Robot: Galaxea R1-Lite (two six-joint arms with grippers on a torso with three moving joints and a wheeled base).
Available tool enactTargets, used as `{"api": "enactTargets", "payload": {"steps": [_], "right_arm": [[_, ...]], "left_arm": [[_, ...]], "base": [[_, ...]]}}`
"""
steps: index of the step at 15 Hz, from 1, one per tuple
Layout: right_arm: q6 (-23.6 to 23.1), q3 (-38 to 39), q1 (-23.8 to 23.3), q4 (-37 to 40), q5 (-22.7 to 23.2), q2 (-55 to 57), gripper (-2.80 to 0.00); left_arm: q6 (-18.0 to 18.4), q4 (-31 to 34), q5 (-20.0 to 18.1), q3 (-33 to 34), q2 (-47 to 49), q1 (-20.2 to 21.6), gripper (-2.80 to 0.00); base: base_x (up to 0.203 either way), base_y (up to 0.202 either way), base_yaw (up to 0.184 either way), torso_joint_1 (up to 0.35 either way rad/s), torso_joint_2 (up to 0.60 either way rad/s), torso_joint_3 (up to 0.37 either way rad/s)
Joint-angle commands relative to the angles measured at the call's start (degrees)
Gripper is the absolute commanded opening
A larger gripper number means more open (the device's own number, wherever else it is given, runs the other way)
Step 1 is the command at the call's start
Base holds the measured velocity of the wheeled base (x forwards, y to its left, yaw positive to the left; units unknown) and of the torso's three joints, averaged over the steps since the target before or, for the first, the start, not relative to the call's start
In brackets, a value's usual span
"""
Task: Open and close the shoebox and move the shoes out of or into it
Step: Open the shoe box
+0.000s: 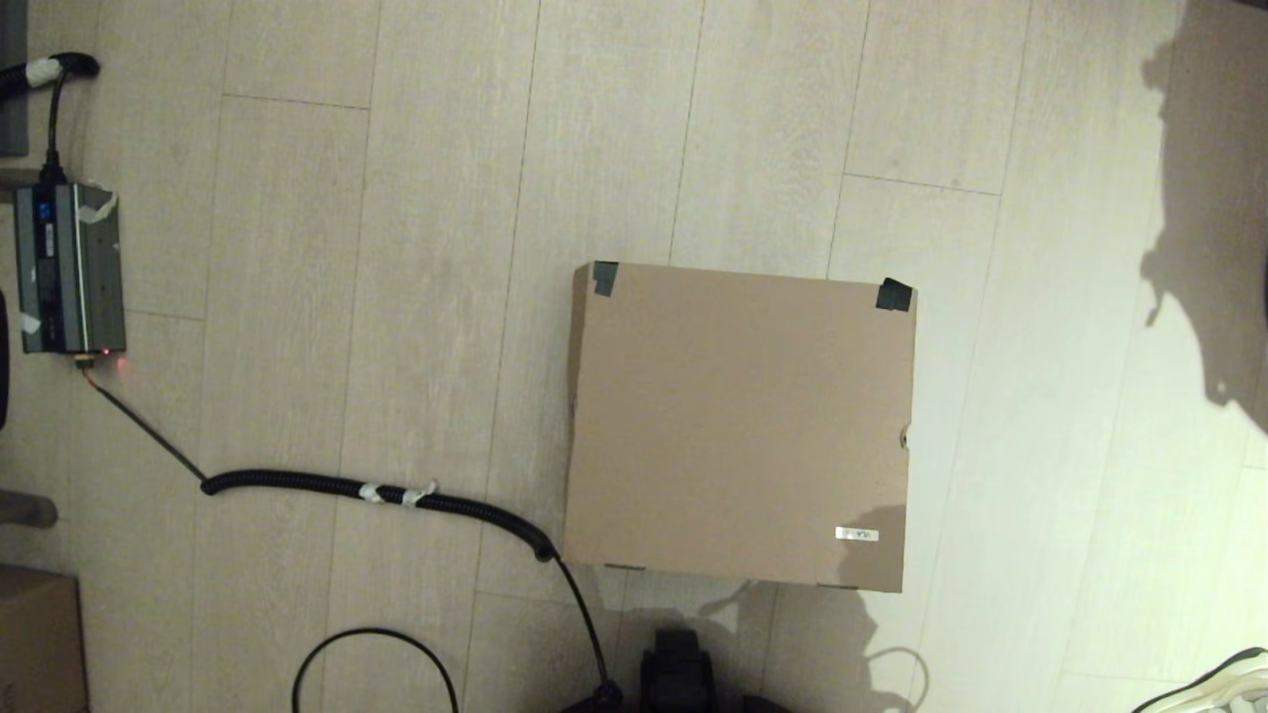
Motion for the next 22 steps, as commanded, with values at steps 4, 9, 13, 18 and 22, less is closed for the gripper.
{"api": "enactTargets", "payload": {"steps": [4,9,13,18,22], "right_arm": [[-4.9,0.0,0.1,0.2,3.2,0.0,-2.8],[-1.6,-7.8,0.1,0.5,3.3,8.5,-2.8],[15.0,-23.6,0.2,0.2,5.7,34.2,-2.8],[24.5,-30.9,0.0,-10.5,19.0,63.9,-2.8],[25.0,-33.2,-6.5,-31.0,34.3,87.8,-2.8]], "left_arm": [[1.1,0.1,0.0,-0.1,0.0,0.0,-2.8],[3.0,1.0,-5.3,-9.1,7.9,-0.1,-2.8],[-15.7,-1.1,-14.0,-29.0,35.9,-1.3,-2.8],[-33.0,-15.2,-27.0,-37.3,67.9,-1.5,-2.8],[-37.9,-28.9,-38.0,-41.9,90.6,0.5,-2.8]], "base": [[0.0,0.0,0.0,0.0,0.0,0.0],[0.0,0.0,0.0,0.0,0.0,0.0],[0.0,0.0,0.0,0.0,0.0,0.0],[0.0,0.0,0.0,0.0,0.0,0.0],[0.0,0.0,0.0,0.0,0.0,0.0]]}}
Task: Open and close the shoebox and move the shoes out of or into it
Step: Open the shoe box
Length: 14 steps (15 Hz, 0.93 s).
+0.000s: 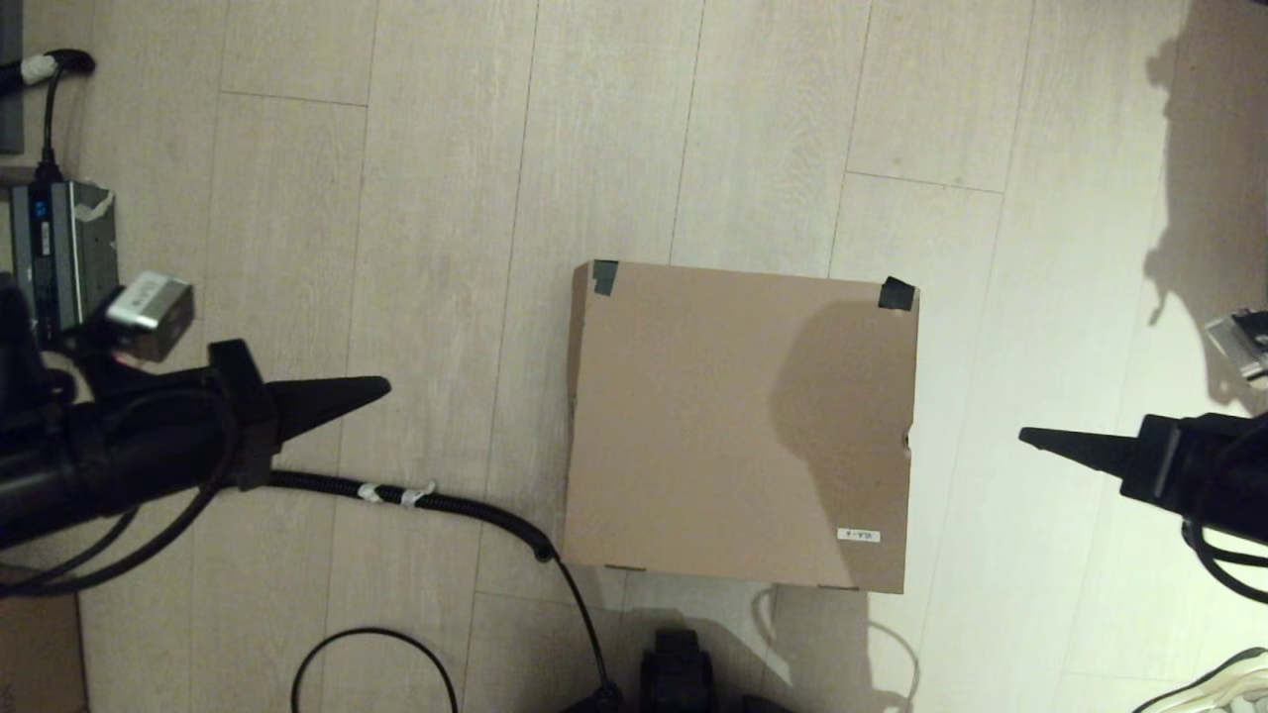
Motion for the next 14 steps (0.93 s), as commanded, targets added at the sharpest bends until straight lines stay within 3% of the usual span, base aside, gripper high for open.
{"api": "enactTargets", "payload": {"steps": [1,3,5,9,14], "right_arm": [[-0.3,-0.8,-3.5,-8.8,6.2,15.1,-2.8],[-4.0,-0.6,-7.2,-15.3,13.1,22.1,-2.8],[-9.4,0.9,-8.4,-17.8,15.6,25.8,-2.8],[-9.7,1.8,-8.3,-19.4,15.8,28.8,-2.8],[-9.6,6.2,-7.7,-35.0,15.9,39.6,-2.8]], "left_arm": [[-0.7,-4.3,-2.4,-2.1,14.9,0.8,-2.8],[-1.6,-10.6,-6.3,-4.0,22.8,0.6,-2.8],[-2.2,-14.2,-8.4,-5.6,27.1,-2.1,-2.8],[-2.6,-19.3,-8.3,-7.6,33.3,-6.6,-2.8],[-2.7,-19.6,-8.3,-9.5,35.5,-7.7,-2.8]], "base": [[0.0,0.0,0.0,0.0,0.0,0.0],[0.0,0.0,0.0,0.0,0.0,0.0],[0.0,0.0,0.0,0.0,0.0,0.0],[0.0,0.0,0.0,0.0,0.0,0.0],[0.0,0.0,0.0,0.0,0.0,0.0]]}}
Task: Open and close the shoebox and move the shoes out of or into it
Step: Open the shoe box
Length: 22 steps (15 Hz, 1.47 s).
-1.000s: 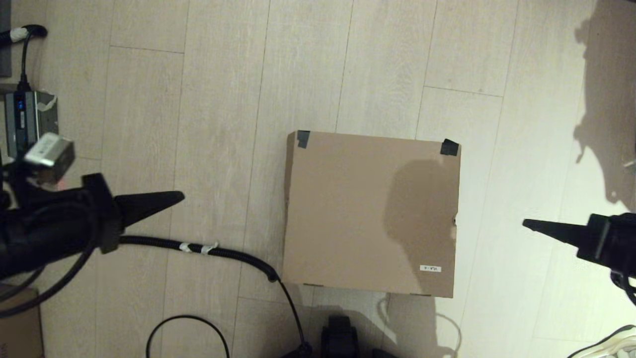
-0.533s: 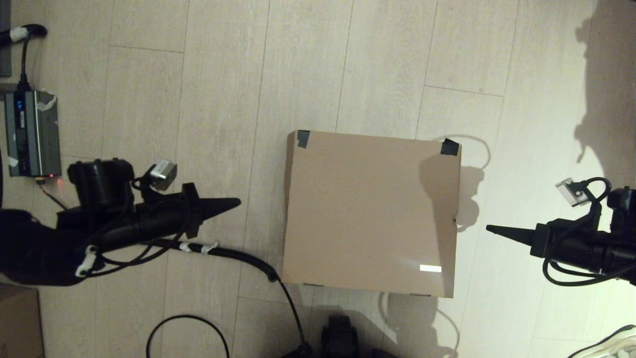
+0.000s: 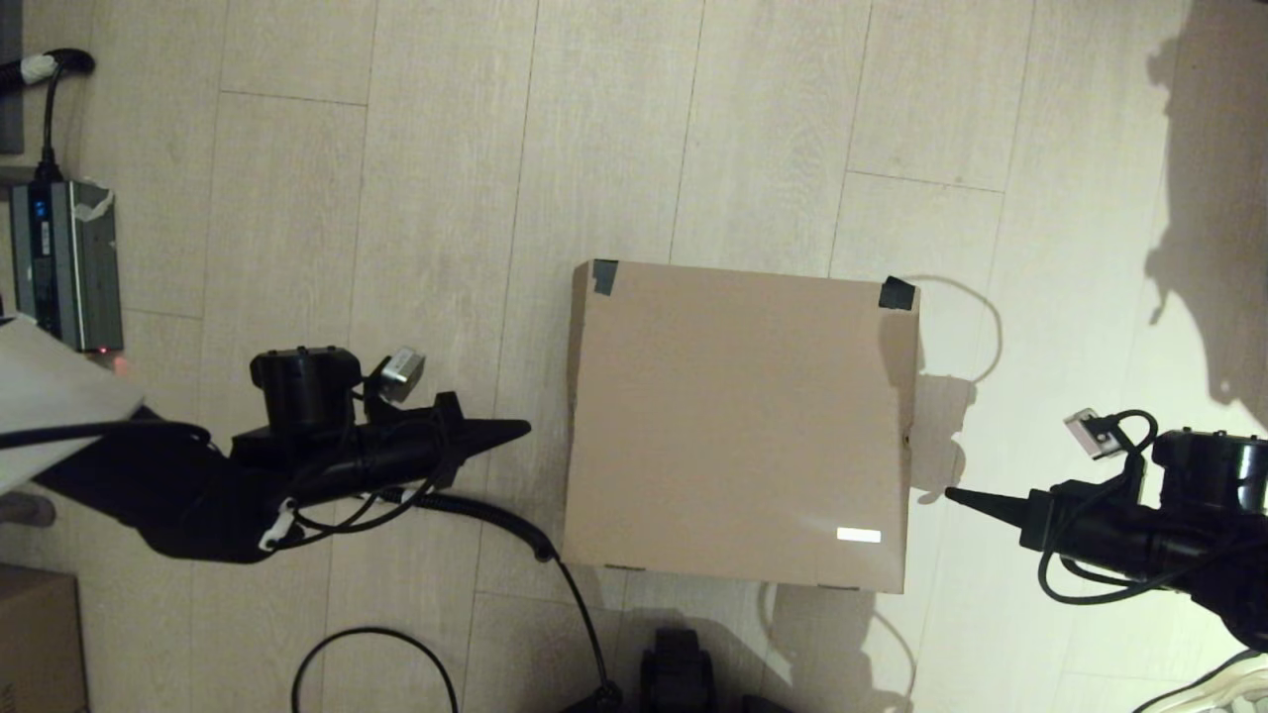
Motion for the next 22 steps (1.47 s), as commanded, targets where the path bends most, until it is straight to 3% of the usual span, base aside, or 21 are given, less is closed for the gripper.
{"api": "enactTargets", "payload": {"steps": [1,9,18,22], "right_arm": [[0.2,1.2,0.8,-5.3,0.4,6.2,-2.8],[3.9,-1.1,7.8,-7.9,0.2,10.0,-2.8],[9.6,-2.8,9.5,-7.9,0.2,8.7,-2.8],[12.2,-3.0,9.4,-7.9,0.3,6.3,-2.8]], "left_arm": [[-0.3,-0.2,-0.3,-0.9,1.2,-0.3,-2.8],[-0.5,-0.1,0.4,-4.9,4.8,-2.6,-2.8],[-3.2,-0.1,0.3,-6.6,5.3,-5.4,-2.8],[-3.7,-0.3,1.7,-7.1,5.5,-3.5,-2.8]], "base": [[0.0,0.0,0.0,0.0,0.0,0.0],[0.0,0.0,0.0,0.0,0.0,0.0],[0.0,0.0,0.0,0.0,0.0,0.0],[0.0,0.0,0.0,0.0,0.0,0.0]]}}
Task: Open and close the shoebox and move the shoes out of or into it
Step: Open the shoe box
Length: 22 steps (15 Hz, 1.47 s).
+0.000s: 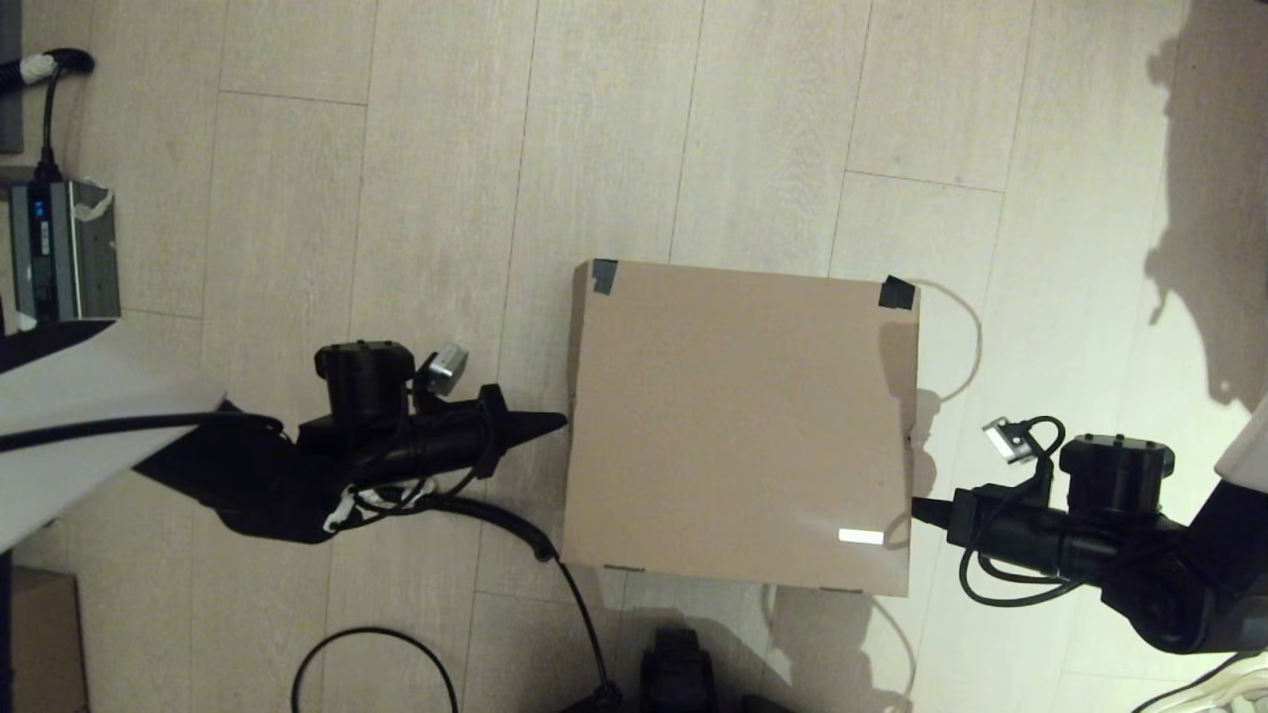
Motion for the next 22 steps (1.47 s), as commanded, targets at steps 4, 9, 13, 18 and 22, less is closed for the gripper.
{"api": "enactTargets", "payload": {"steps": [4,9,13,18,22], "right_arm": [[1.2,0.4,-0.1,-0.3,0.3,-4.2,-2.8],[4.3,0.9,-0.1,-0.1,0.2,-9.1,-2.8],[5.2,0.8,-0.1,3.1,0.3,-13.8,-2.8],[5.7,-3.4,-0.1,12.8,0.4,-20.8,-2.8],[6.7,-7.8,0.0,18.7,0.4,-24.2,-2.8]], "left_arm": [[-0.2,-0.2,0.0,0.4,-0.7,1.3,-2.8],[-0.2,0.4,0.0,1.6,-3.7,3.1,-2.8],[-0.2,0.5,0.0,3.3,-4.7,3.1,-2.8],[-2.9,1.3,-0.3,2.9,-8.4,2.6,-2.8],[-4.9,8.7,-1.3,2.7,-15.5,1.5,-2.8]], "base": [[0.0,0.0,0.0,0.0,0.0,0.0],[0.0,0.0,0.0,0.0,0.0,0.0],[0.0,0.0,0.0,0.0,0.0,0.0],[0.0,0.0,0.0,0.0,0.0,0.0],[0.0,0.0,0.0,0.0,0.0,0.0]]}}
